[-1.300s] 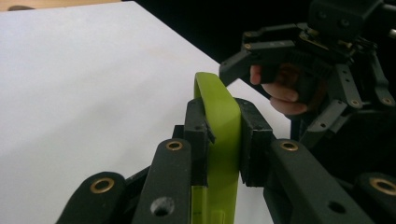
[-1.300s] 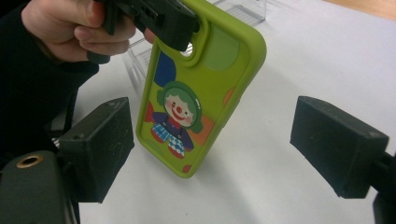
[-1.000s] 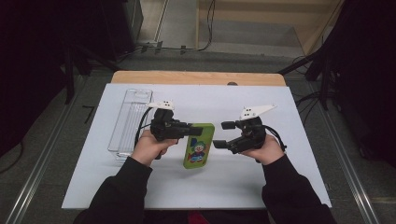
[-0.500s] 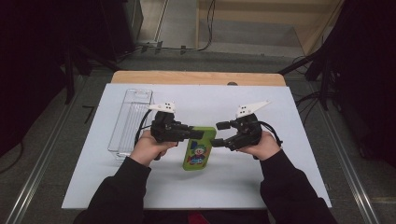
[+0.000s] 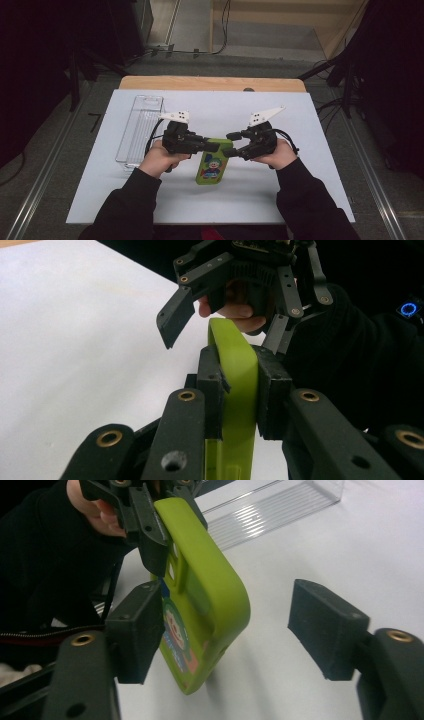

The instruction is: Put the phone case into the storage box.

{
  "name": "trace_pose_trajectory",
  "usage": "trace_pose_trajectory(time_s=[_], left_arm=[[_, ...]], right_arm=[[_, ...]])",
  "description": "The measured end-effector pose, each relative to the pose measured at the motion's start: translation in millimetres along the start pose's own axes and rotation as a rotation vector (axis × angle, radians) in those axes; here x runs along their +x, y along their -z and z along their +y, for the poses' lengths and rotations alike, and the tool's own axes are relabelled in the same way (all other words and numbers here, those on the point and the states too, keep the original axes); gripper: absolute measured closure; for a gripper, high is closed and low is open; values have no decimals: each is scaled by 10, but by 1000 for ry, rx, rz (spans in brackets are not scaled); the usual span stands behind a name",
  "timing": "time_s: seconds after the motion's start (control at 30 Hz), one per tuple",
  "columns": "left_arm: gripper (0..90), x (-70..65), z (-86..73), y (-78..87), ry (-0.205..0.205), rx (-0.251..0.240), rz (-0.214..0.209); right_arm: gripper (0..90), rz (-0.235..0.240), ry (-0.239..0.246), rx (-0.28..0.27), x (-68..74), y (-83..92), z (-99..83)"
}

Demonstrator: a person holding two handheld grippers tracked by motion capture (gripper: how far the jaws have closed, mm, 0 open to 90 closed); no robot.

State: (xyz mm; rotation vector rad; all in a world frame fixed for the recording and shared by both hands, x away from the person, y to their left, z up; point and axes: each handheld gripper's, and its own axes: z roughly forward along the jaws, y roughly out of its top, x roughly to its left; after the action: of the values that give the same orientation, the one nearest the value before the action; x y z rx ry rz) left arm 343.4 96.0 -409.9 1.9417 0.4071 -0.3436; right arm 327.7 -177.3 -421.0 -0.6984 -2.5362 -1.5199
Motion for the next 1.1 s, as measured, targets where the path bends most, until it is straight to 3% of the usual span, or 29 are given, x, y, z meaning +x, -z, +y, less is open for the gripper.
trace_pose_trajectory(time_s=[0.2,0.27,0.47,0.93,1.1], left_arm=[[779,0,-3,-10,-4,6,-5],[780,5,-6,-9,-6,11,-5],[775,13,-14,11,-3,3,-19],[735,-11,-12,17,-21,0,-46],[606,-32,14,50,-17,-18,-25]], right_arm=[[486,22,-5,6,2,-5,-10],[589,35,15,3,9,-4,-16],[716,87,30,15,0,8,-30],[748,147,19,48,28,58,4],[749,142,-8,84,40,72,31]])
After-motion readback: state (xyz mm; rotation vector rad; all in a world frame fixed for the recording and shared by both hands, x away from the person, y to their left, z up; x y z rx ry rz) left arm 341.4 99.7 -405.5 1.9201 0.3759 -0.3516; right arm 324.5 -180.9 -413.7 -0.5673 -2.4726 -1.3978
